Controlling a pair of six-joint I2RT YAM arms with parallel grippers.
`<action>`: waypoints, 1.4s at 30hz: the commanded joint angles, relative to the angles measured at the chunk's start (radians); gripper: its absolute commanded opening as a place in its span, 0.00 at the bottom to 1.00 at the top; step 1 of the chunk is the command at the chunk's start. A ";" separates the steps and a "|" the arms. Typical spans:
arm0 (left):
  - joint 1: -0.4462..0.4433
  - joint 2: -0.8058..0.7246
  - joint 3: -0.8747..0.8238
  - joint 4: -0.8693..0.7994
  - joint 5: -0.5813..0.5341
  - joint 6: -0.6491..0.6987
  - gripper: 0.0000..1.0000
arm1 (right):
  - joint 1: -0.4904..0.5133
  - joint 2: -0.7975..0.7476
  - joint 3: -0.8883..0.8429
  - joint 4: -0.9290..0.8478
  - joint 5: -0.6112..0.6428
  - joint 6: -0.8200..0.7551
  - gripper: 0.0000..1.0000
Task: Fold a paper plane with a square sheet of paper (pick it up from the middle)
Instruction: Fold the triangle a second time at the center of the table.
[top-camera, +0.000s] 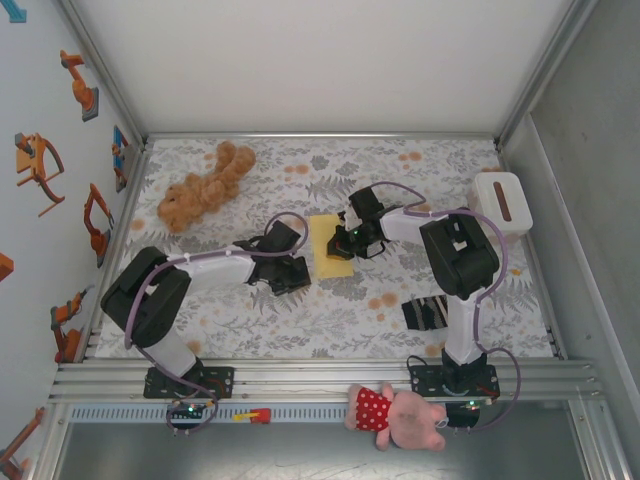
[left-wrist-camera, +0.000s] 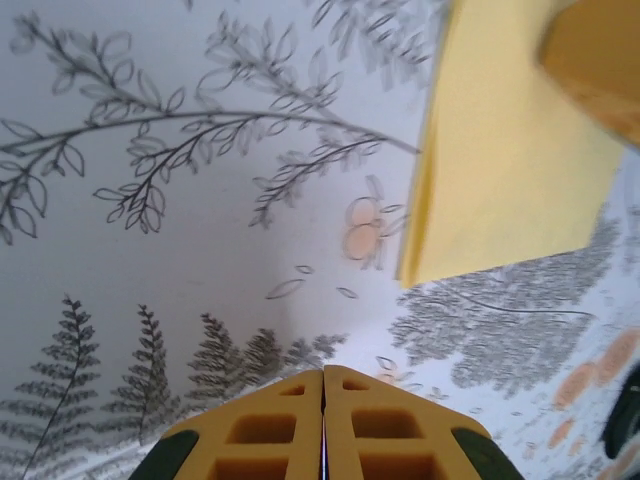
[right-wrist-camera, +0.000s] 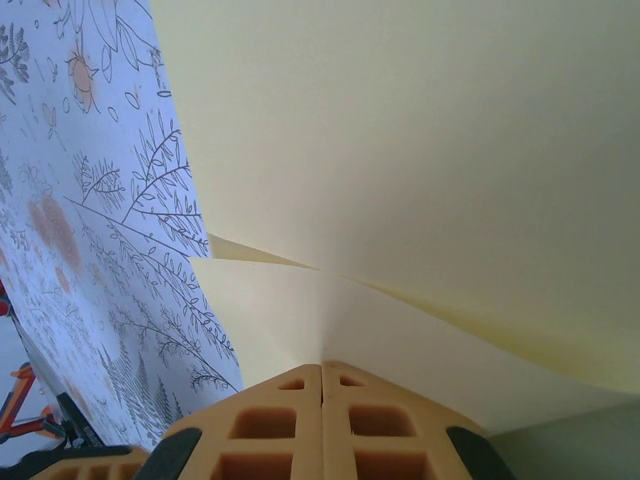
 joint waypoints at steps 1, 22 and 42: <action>-0.001 -0.043 0.028 0.017 -0.031 0.014 0.09 | -0.002 0.053 -0.011 -0.063 0.121 0.022 0.00; 0.029 0.226 0.126 0.142 0.021 -0.058 0.05 | -0.003 0.006 0.011 -0.001 0.064 0.049 0.00; 0.034 0.242 0.117 0.105 0.008 -0.065 0.00 | 0.029 -0.073 -0.072 0.042 0.028 -0.035 0.00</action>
